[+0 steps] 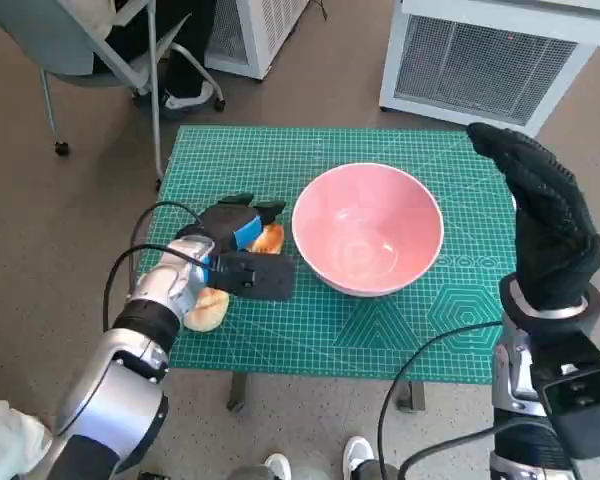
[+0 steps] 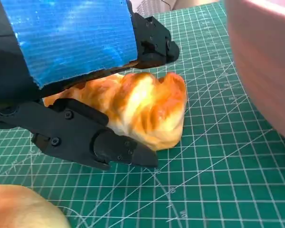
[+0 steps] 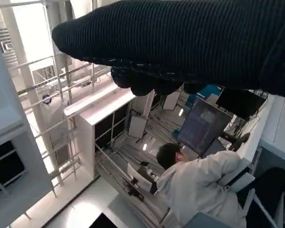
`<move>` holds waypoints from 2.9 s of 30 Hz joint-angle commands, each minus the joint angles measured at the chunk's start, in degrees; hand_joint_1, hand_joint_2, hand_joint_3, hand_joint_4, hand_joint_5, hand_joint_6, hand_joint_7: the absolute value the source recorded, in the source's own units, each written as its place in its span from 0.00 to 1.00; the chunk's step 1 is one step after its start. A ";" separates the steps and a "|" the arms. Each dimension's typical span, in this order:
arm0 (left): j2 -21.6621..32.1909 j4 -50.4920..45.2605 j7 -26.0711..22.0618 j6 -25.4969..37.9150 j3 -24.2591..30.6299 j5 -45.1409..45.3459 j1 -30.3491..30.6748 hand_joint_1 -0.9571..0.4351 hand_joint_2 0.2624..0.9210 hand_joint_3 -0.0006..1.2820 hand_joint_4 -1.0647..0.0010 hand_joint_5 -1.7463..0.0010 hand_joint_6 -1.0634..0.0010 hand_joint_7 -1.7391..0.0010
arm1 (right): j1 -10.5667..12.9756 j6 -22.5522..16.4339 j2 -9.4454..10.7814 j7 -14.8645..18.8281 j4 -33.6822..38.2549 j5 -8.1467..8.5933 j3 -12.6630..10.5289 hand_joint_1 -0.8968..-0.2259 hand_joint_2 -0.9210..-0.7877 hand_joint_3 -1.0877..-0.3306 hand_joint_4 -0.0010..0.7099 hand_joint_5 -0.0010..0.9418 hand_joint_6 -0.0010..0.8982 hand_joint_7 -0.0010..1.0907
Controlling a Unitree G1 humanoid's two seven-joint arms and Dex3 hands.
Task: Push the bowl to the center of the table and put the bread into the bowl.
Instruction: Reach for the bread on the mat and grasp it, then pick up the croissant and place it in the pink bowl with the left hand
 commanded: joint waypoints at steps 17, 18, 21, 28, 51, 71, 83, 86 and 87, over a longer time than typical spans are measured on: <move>2.17 0.82 -0.40 -1.76 1.66 -2.14 -1.00 0.69 1.00 0.08 0.39 0.33 0.46 0.28 | 1.58 -0.27 0.15 0.35 0.57 0.22 0.27 0.43 0.00 0.42 0.42 0.00 0.00 0.63; 2.49 0.57 -0.53 -2.07 1.97 -2.44 -1.32 0.69 1.00 0.08 0.39 0.34 0.46 0.28 | 1.58 -0.33 0.14 0.37 0.62 0.24 0.26 0.43 0.00 0.42 0.42 0.00 0.00 0.63; 3.95 -1.10 -1.09 -3.56 3.79 -4.23 -2.73 0.69 1.00 0.08 0.39 0.33 0.46 0.27 | 1.40 -0.40 0.07 0.35 0.93 0.19 0.22 0.43 0.00 0.42 0.42 0.00 0.00 0.63; 6.71 -7.16 0.09 -7.48 8.85 -8.43 -4.38 0.69 1.00 0.07 0.37 0.36 0.45 0.27 | 1.53 -0.39 0.13 0.22 0.61 -0.02 0.30 0.44 0.00 0.42 0.42 0.00 0.00 0.63; 3.83 -35.03 -1.27 -13.17 10.36 -9.82 -3.28 0.69 1.00 0.03 0.31 0.40 0.39 0.30 | 0.94 -0.14 0.07 0.95 0.92 1.17 0.67 0.44 0.00 0.42 0.42 0.00 0.00 0.63; -4.85 -19.43 -4.97 -18.76 3.11 -6.32 -8.32 0.69 1.00 0.11 0.42 0.31 0.49 0.25 | 2.14 -0.23 0.01 0.19 -0.70 0.48 0.18 0.44 0.00 0.42 0.42 0.00 0.00 0.63; -5.79 -17.70 -22.04 -10.28 2.27 -7.05 -10.09 0.47 0.88 0.01 0.97 0.98 0.90 0.86 | 3.06 0.46 0.19 -1.03 -2.36 -0.53 -0.45 0.44 0.00 0.42 0.42 0.00 0.00 0.63; -5.28 -18.20 -22.77 -11.50 2.08 -6.88 -9.88 0.39 0.89 0.01 0.99 0.99 0.92 0.88 | 3.20 0.65 0.33 -1.33 -2.72 -0.80 -0.42 0.44 0.00 0.42 0.42 0.00 0.00 0.63; -5.05 -18.32 -22.46 -12.20 2.14 -6.93 -9.64 0.37 0.89 0.01 0.99 1.00 0.93 0.89 | 3.24 0.67 0.38 -1.47 -2.79 -0.93 -0.42 0.44 0.00 0.42 0.42 0.00 0.00 0.63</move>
